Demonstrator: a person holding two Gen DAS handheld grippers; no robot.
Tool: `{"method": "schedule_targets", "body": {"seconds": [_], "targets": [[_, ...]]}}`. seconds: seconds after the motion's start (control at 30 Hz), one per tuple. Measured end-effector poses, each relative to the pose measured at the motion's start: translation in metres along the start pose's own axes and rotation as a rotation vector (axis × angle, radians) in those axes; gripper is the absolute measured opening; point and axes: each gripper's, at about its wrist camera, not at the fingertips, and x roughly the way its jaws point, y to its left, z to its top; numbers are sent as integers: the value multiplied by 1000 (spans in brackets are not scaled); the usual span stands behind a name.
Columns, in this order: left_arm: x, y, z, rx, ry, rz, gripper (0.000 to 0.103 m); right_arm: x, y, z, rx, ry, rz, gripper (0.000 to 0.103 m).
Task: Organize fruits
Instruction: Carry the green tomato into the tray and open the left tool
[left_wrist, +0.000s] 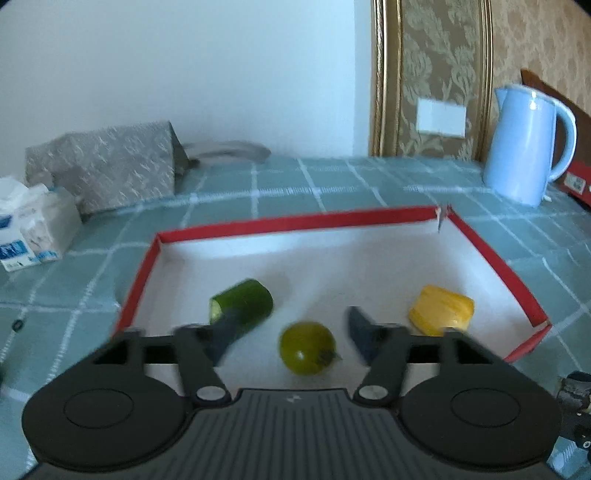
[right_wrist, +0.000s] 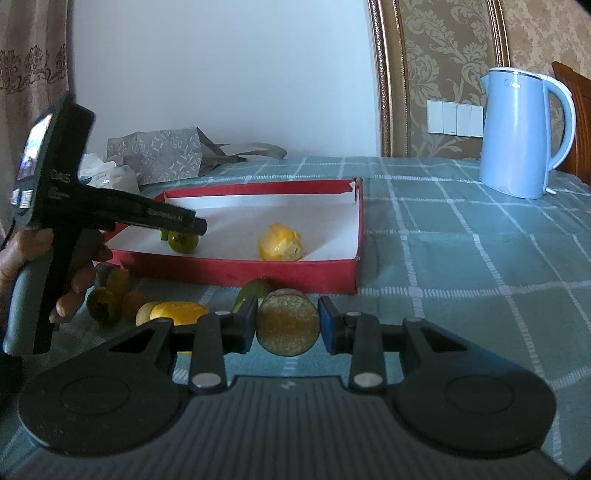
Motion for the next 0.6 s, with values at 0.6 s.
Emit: {"method": "schedule_targets", "body": {"seconds": [0.6], "targets": [[-95, 84, -62, -315, -173, 191, 95, 0, 3, -2, -23, 6, -18, 33]]}}
